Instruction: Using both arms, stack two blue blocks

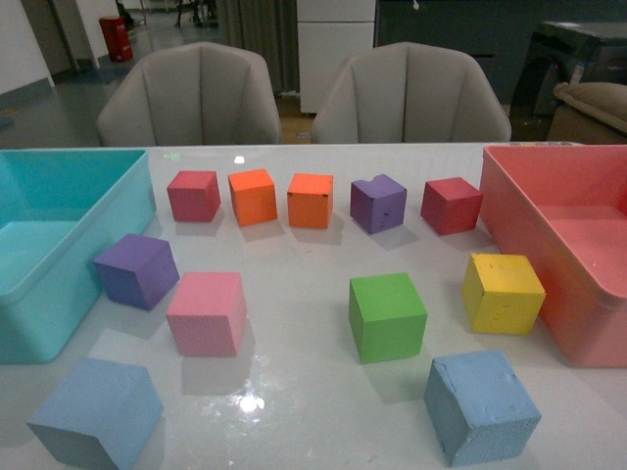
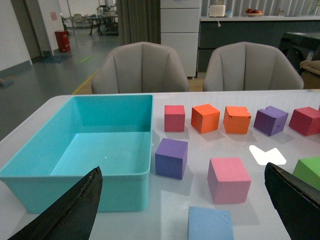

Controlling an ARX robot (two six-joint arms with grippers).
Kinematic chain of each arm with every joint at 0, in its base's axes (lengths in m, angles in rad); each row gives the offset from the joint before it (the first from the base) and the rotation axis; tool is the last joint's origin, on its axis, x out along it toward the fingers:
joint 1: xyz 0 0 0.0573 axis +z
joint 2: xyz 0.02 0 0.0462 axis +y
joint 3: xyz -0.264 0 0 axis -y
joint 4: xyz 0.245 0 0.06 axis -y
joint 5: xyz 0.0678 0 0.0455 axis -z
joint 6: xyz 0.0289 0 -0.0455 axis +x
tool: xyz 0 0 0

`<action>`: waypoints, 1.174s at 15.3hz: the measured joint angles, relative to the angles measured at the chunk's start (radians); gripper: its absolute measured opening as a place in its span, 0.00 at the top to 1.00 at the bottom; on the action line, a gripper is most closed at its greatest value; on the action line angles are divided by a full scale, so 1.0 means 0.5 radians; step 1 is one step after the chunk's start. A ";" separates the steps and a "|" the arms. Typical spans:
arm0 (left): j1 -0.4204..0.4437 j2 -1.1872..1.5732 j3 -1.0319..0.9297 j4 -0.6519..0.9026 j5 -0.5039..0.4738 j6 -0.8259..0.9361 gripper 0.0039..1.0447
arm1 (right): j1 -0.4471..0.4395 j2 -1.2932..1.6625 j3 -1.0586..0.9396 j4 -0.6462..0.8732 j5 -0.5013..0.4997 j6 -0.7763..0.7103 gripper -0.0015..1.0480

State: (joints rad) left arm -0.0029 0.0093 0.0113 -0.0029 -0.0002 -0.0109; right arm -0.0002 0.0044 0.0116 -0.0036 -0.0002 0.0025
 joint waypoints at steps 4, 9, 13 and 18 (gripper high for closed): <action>0.000 0.000 0.000 0.000 0.000 0.000 0.06 | 0.000 0.000 0.000 0.000 0.000 0.000 0.06; 0.000 0.000 0.000 -0.001 0.000 0.000 0.06 | 0.082 0.110 0.074 -0.214 0.221 0.031 0.06; 0.000 0.000 0.000 -0.001 0.000 0.000 0.06 | 0.200 1.563 0.721 0.596 0.395 0.146 0.06; 0.000 0.000 0.000 -0.001 0.000 0.000 0.06 | 0.575 2.869 1.196 0.562 0.311 0.325 0.06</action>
State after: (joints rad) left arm -0.0029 0.0093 0.0113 -0.0032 -0.0002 -0.0109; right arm 0.2871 1.4391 0.6098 0.2771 0.1555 0.1650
